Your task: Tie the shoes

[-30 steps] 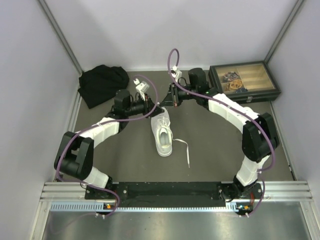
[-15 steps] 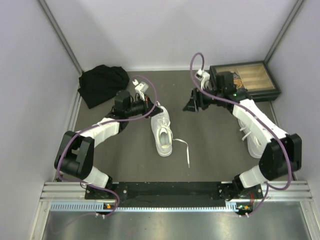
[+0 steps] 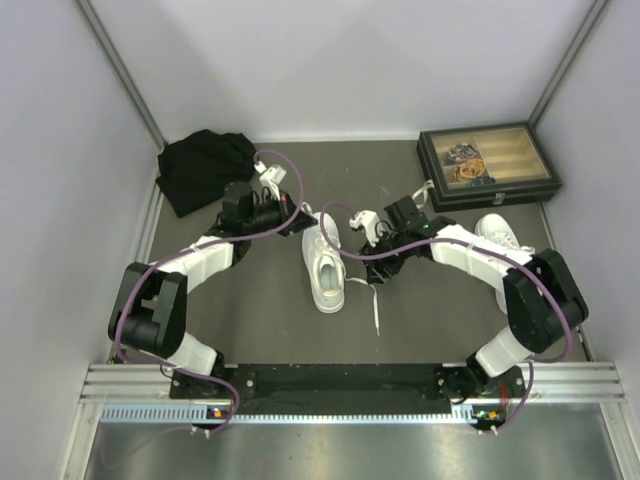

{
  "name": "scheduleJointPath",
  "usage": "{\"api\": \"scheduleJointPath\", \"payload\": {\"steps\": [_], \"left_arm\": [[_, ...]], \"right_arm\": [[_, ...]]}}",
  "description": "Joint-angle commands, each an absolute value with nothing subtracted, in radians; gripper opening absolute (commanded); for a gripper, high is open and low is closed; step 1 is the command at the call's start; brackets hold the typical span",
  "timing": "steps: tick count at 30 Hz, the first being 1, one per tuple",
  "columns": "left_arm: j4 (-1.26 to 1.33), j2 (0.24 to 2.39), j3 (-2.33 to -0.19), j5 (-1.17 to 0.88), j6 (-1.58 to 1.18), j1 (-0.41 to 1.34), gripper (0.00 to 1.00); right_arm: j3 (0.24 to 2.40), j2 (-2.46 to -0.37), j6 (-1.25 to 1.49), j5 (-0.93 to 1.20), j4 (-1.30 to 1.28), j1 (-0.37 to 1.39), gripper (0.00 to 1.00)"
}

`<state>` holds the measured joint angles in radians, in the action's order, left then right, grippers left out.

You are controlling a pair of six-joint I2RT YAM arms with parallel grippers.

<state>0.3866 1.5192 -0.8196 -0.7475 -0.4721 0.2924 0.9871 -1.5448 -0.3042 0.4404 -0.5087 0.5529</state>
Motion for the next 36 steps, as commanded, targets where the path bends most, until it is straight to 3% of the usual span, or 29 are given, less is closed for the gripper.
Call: {"api": "scheduleJointPath", "payload": {"steps": [1, 7, 23, 26, 29, 31, 36], "left_arm": [[0.406, 1.522, -0.804, -0.767, -0.497, 0.272, 0.0], [0.416, 1.537, -0.793, -0.788, -0.512, 0.249, 0.0], [0.41, 1.546, -0.798, -0.816, -0.505, 0.221, 0.0], [0.4, 1.546, -0.802, -0.819, -0.497, 0.216, 0.0], [0.399, 1.539, -0.801, -0.824, -0.491, 0.213, 0.0], [0.394, 1.531, -0.796, -0.828, -0.486, 0.213, 0.0], [0.393, 1.52, -0.799, -0.827, -0.482, 0.206, 0.0]], "right_arm": [[0.963, -1.56, -0.351, 0.437, -0.381, 0.595, 0.54], [0.939, -1.574, -0.377, 0.508, -0.229, 0.629, 0.55], [1.026, -1.73, -0.591, 0.497, -0.219, 0.758, 0.55], [1.035, -1.759, -0.6, 0.468, -0.222, 0.758, 0.45], [1.023, -1.747, -0.601, 0.451, -0.229, 0.758, 0.26], [1.014, -1.721, -0.585, 0.448, -0.239, 0.755, 0.03], [1.046, -1.675, -0.551, 0.397, -0.346, 0.741, 0.0]]}}
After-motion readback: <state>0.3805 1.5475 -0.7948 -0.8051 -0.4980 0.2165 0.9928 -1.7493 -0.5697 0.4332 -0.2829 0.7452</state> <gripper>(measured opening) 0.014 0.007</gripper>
